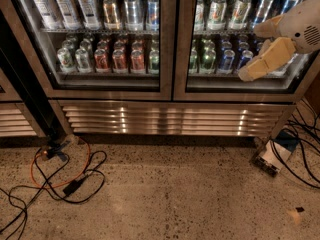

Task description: Open left fridge door

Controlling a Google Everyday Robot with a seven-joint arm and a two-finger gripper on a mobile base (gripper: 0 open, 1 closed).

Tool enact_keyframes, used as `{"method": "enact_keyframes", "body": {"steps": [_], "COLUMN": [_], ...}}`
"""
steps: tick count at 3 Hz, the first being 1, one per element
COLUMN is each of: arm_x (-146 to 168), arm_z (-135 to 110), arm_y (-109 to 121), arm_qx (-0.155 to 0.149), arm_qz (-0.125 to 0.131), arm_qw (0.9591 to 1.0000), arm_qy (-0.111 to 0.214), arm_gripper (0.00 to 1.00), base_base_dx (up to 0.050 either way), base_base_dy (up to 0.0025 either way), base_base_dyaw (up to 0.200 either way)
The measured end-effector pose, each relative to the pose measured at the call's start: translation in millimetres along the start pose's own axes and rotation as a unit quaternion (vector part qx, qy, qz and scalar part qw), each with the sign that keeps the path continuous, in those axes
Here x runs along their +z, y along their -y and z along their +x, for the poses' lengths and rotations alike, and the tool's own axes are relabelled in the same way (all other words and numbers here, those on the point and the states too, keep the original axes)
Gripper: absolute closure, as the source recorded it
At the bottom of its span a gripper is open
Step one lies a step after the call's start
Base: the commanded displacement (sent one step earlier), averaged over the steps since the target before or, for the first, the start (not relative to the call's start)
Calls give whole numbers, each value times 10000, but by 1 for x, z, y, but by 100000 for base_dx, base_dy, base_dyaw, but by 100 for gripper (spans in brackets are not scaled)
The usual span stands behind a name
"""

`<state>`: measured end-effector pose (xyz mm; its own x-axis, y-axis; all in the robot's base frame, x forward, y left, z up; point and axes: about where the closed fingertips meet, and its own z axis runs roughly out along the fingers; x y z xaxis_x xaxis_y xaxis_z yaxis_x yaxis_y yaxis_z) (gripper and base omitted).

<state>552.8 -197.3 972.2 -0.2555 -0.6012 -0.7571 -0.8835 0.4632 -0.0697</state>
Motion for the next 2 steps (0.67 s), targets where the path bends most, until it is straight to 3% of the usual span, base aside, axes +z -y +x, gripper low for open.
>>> {"method": "enact_keyframes", "body": {"steps": [1, 2], "arm_x": [15, 59], "arm_z": [-3, -35], "arm_y": [-1, 16], "arm_qx": [-127, -317], "arm_qz": [19, -263], "arm_qw": [9997, 9946], "arm_qy": [227, 948], "arm_gripper": [0, 0], "base_base_dx": [0, 0], "base_base_dy": [0, 0], "base_base_dyaw": [0, 0]}}
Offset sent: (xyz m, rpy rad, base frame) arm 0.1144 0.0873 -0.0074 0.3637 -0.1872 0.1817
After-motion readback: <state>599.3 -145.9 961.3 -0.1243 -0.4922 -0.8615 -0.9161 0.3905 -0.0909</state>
